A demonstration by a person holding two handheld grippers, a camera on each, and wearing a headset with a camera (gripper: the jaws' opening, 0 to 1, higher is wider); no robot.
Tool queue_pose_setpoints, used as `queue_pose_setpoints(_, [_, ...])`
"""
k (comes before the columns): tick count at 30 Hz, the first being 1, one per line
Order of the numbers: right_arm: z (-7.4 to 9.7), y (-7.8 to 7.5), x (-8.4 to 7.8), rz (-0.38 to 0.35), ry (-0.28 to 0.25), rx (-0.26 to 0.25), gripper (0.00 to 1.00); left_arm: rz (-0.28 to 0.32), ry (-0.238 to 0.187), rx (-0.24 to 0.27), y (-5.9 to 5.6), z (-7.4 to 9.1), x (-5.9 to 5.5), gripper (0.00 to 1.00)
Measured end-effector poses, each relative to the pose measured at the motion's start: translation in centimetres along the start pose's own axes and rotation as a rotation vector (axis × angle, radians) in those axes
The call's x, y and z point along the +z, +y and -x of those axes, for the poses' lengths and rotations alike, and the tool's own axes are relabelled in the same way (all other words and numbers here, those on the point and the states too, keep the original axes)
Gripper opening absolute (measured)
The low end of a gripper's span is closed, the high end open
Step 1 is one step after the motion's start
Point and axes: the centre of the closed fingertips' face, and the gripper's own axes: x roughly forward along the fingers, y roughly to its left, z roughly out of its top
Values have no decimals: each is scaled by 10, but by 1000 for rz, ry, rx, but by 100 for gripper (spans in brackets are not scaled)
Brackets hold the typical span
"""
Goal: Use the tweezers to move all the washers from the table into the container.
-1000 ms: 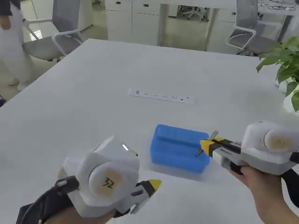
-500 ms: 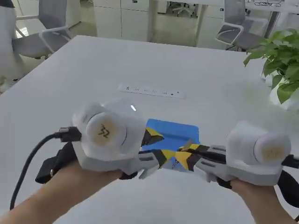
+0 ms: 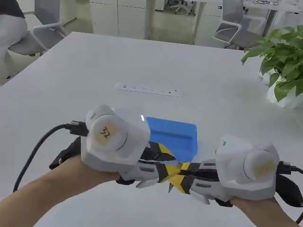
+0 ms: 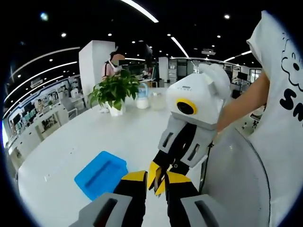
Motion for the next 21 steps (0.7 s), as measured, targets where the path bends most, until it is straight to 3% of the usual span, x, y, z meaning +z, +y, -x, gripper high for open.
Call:
queue_pose_setpoints(2, [-2,3,-7,17,26,14,3,-69,7,-28,-6,-3,-2,11])
queue_pose_setpoints(8, [-6,11,-23,73,100,38,3,-137,32,-109,-19,-10,-9,0])
queue_pose_setpoints(11, [-7,15,-32,112,136,45,3,-168,71,-125,-23,-14,-19,0])
queue_pose_setpoints(17, [-10,15,-45,112,165,62,3,-244,98,-150,-27,-19,-32,0])
queue_pose_setpoints(21, [-16,13,-60,151,217,69,4,-239,121,-161,-26,-26,-47,0])
